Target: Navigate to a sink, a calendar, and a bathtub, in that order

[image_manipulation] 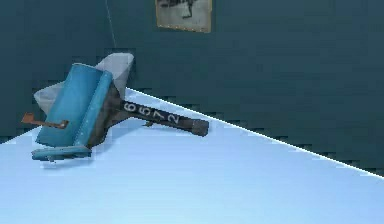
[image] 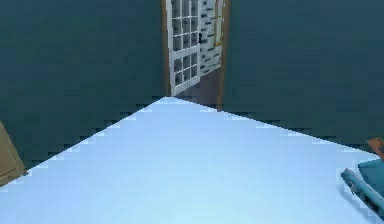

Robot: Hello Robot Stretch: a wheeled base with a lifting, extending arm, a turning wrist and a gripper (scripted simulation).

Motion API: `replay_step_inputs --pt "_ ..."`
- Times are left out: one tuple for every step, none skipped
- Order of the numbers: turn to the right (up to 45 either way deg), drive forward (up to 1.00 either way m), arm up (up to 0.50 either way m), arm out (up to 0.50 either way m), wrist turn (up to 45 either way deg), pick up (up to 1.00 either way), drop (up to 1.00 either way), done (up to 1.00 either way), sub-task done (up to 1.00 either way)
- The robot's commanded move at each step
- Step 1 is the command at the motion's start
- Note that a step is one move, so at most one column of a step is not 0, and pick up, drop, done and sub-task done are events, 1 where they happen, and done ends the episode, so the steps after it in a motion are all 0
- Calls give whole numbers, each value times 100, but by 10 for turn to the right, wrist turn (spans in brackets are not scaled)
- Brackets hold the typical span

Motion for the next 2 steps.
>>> replay_step_inputs --pt "0 100 0 0 0 0 0 0 0" --pt "0 100 0 0 0 0 0 0 0"
